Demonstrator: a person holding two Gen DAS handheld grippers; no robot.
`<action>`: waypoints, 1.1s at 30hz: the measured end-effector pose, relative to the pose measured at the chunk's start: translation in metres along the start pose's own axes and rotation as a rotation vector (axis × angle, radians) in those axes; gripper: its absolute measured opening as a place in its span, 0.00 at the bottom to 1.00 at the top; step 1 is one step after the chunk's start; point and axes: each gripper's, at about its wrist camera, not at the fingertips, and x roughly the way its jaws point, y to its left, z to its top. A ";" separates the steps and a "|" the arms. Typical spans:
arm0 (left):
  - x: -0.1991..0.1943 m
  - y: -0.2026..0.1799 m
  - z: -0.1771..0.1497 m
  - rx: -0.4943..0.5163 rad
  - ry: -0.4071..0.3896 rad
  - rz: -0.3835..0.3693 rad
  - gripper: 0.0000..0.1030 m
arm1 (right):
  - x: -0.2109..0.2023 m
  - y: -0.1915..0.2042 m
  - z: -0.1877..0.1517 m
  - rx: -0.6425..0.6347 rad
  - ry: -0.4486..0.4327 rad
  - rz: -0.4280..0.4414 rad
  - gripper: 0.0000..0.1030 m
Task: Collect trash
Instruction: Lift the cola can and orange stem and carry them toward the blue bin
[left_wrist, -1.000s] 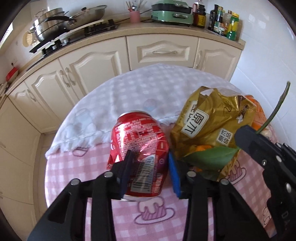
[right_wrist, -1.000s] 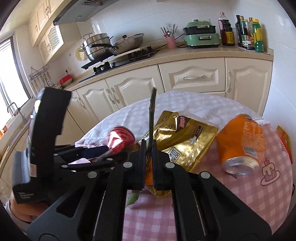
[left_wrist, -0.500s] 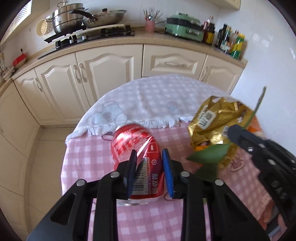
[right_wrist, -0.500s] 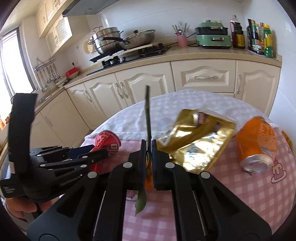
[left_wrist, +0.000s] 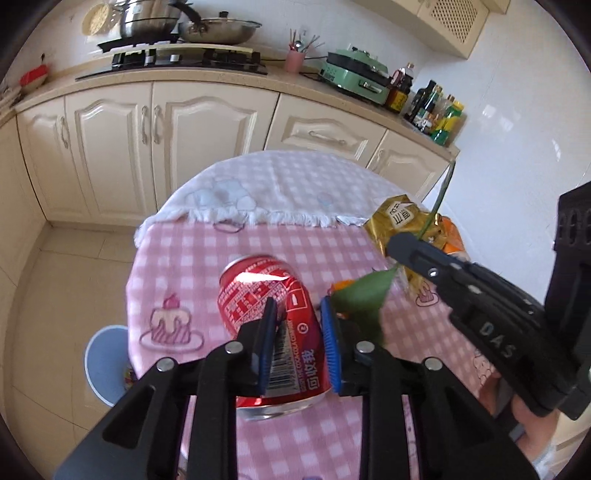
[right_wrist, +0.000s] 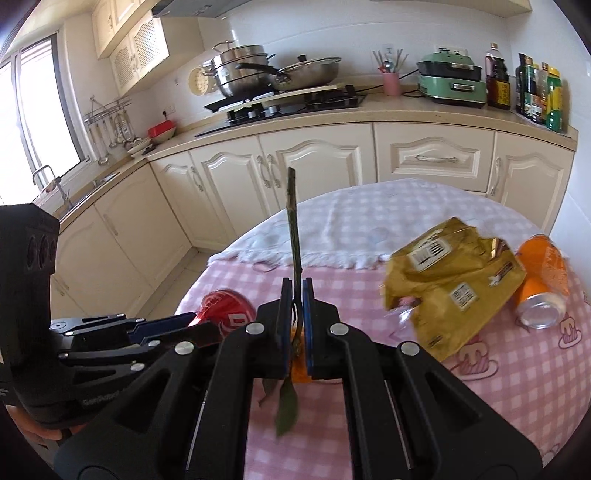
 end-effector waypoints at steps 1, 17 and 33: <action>-0.003 0.002 -0.003 0.002 0.001 -0.004 0.23 | 0.001 0.003 -0.002 -0.002 0.004 0.002 0.06; -0.027 0.055 -0.028 -0.125 0.007 0.063 0.18 | -0.002 0.041 -0.014 -0.046 0.027 0.037 0.06; -0.104 0.151 -0.051 -0.221 -0.161 0.216 0.18 | 0.026 0.175 -0.001 -0.201 0.027 0.178 0.06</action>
